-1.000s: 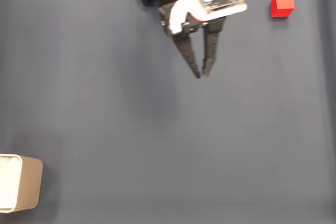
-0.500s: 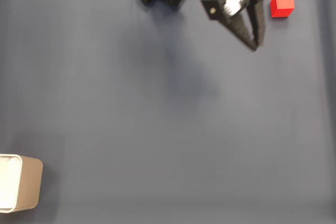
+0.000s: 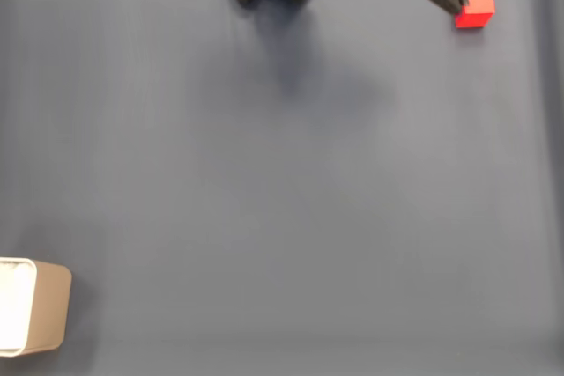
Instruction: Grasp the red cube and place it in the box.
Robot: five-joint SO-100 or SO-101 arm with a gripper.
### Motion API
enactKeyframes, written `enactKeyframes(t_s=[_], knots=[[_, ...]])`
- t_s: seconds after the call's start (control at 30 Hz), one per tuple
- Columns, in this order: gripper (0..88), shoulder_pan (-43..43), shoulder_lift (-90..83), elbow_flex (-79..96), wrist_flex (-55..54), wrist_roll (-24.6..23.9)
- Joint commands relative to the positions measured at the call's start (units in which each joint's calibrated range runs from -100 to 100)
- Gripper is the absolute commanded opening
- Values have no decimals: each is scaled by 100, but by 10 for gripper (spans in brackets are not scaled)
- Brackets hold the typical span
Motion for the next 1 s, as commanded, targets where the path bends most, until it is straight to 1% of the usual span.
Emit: enactKeyframes(t_s=[0.0,0.23,0.6,0.7,0.93,0.97], knots=[[12,-372,-155,-284,263,98],[62,-777,-251,-238,632,166],[151,-1132,-476,63,804,308],[156,-1160,-476,81,837,322],[158,-1259,-467,81,706,176],[180,-1281,-476,81,698,156]])
